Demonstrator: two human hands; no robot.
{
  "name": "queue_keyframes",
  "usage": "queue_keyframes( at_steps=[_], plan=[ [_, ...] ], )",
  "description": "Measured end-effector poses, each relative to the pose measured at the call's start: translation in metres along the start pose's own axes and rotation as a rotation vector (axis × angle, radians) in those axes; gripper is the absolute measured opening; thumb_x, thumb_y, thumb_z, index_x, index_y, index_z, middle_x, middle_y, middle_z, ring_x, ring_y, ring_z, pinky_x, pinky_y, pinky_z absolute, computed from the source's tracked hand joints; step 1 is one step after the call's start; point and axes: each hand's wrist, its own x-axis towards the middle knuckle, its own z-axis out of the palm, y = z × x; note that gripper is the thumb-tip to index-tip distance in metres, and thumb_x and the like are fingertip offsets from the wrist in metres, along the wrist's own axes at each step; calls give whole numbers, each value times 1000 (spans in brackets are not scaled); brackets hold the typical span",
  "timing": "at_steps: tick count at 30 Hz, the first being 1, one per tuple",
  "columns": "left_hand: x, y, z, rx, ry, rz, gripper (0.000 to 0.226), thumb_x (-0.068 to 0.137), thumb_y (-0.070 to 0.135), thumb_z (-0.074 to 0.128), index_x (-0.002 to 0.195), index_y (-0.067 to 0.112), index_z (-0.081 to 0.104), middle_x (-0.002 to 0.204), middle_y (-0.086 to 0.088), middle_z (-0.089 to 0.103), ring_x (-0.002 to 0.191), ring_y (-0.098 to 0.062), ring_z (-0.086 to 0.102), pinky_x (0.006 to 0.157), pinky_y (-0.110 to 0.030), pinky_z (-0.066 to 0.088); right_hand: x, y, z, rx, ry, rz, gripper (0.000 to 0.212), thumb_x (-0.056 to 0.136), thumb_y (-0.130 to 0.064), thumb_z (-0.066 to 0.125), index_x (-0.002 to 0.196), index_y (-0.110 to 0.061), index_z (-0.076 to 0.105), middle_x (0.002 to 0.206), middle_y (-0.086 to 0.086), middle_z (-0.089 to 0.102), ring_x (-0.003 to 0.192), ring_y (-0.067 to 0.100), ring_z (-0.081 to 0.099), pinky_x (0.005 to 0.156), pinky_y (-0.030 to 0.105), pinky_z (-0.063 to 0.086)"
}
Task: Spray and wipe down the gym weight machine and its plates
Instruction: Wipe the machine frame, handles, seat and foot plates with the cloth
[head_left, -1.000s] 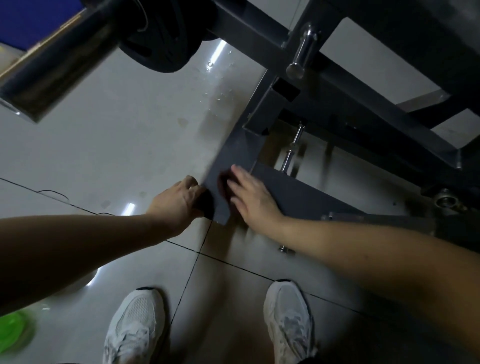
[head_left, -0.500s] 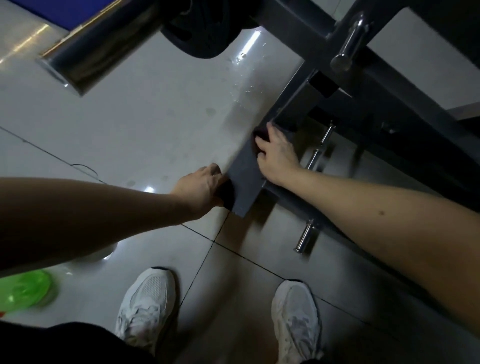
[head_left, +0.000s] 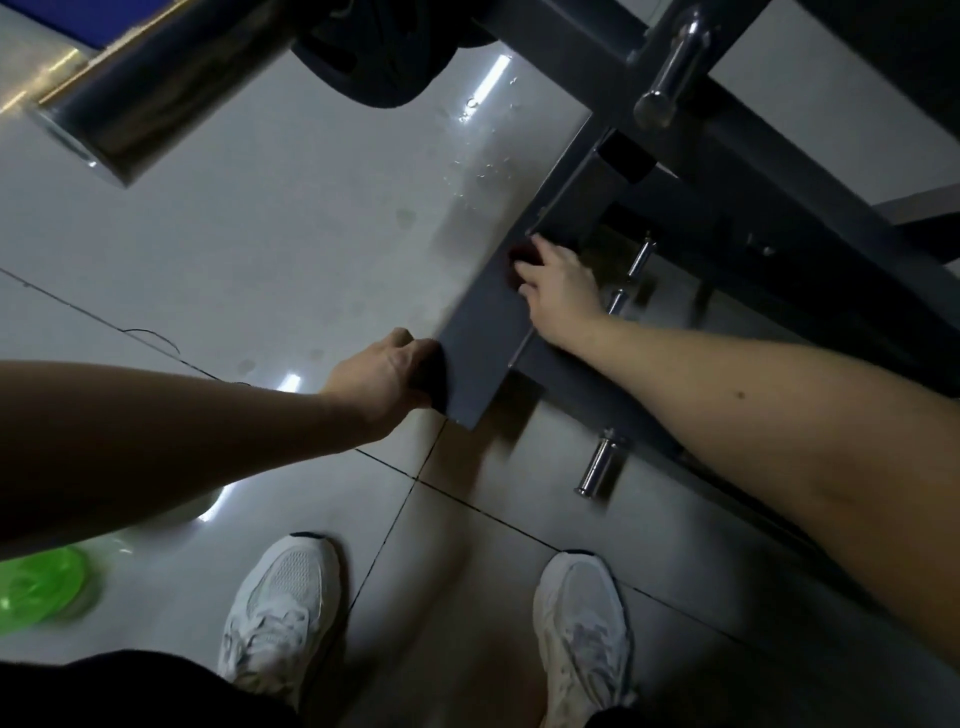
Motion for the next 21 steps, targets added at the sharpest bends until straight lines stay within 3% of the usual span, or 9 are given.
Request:
queue_keyframes(
  at_steps=[2,6,8,11,13,16,21],
  plan=[
    [1,1,-2,61,-14,33,60,90,42,72,143,37,45,127,1,49,105,-24,58,80,-41,56,-17,-15,0,-36,17,26,33,101,-18,56,132,-21,67,165,7,30,145,33,31,110,48,33],
    [8,6,-6,232,-33,144,70,93,39,70,153,36,36,152,-2,31,132,-24,41,85,-37,51,-83,-18,11,-23,-26,-218,31,93,-17,65,123,-18,72,150,13,48,126,42,45,95,54,38],
    [12,8,-7,353,-36,215,69,95,36,68,156,33,35,156,-3,26,134,-24,34,90,-35,49,-89,3,3,-14,-65,-246,31,90,-18,64,120,-15,73,141,15,56,119,43,51,93,53,42],
    [15,10,-8,384,-44,257,68,94,36,69,155,29,40,156,-3,30,132,-24,33,95,-34,47,-70,45,-16,18,60,-2,33,93,-16,59,122,-13,73,138,16,60,119,43,53,99,52,46],
    [16,12,-10,385,-57,253,68,94,38,69,155,27,40,156,-4,30,133,-25,33,97,-34,46,-54,71,-25,-17,22,198,34,99,-18,56,130,-20,70,146,9,54,129,38,45,105,50,40],
    [14,11,-10,363,-61,239,69,94,39,69,155,28,39,156,-3,30,133,-24,33,94,-34,47,-54,79,-21,49,-65,229,33,101,-21,54,130,-21,71,144,6,54,130,35,40,110,46,37],
    [15,9,-8,353,-65,236,71,93,39,70,156,31,38,155,-1,29,132,-22,35,90,-33,49,-77,75,-13,175,3,257,31,101,-15,57,129,-10,70,141,13,55,130,34,50,111,33,38]
  ],
)
